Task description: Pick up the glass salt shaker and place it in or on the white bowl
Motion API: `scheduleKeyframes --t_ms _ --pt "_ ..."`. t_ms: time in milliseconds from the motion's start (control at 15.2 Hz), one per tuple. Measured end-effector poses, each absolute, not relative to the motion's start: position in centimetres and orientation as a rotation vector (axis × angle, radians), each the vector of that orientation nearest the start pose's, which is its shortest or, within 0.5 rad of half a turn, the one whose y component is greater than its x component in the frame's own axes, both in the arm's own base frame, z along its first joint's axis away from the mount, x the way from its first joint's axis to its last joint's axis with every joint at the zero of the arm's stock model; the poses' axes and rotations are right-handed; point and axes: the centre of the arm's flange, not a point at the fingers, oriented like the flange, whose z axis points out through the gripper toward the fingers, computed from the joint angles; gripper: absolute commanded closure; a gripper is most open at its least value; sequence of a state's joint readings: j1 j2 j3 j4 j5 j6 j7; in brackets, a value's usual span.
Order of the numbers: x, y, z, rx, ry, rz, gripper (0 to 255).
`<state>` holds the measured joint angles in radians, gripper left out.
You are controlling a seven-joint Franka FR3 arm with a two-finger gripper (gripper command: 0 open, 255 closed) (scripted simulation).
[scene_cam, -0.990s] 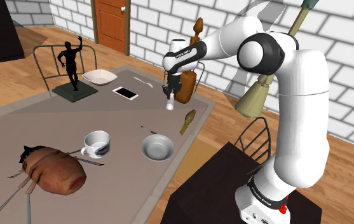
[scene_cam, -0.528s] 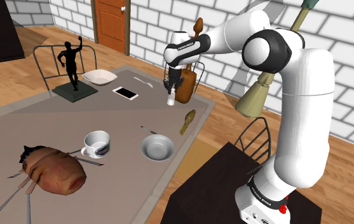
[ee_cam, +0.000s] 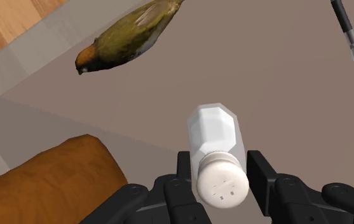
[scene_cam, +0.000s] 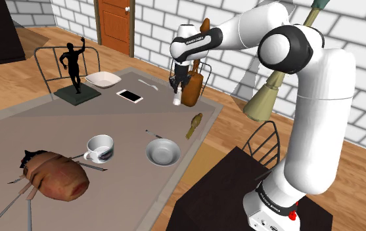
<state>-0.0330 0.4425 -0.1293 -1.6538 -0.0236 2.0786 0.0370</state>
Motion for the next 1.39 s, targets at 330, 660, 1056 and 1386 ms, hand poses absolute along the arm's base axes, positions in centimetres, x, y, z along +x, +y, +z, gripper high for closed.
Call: scheduleKeyframes --t_ms 330,660,1056,1386 --pt "62.5 -5.1 36.4 -3.204 0.281 0.03 255" --pt "58.6 0.3 37.1 -3.204 0.281 0.031 255" --pt "53.3 6.4 37.9 -3.204 0.28 0.03 255" --pt "49.2 11.6 38.3 -3.204 0.28 0.03 255"
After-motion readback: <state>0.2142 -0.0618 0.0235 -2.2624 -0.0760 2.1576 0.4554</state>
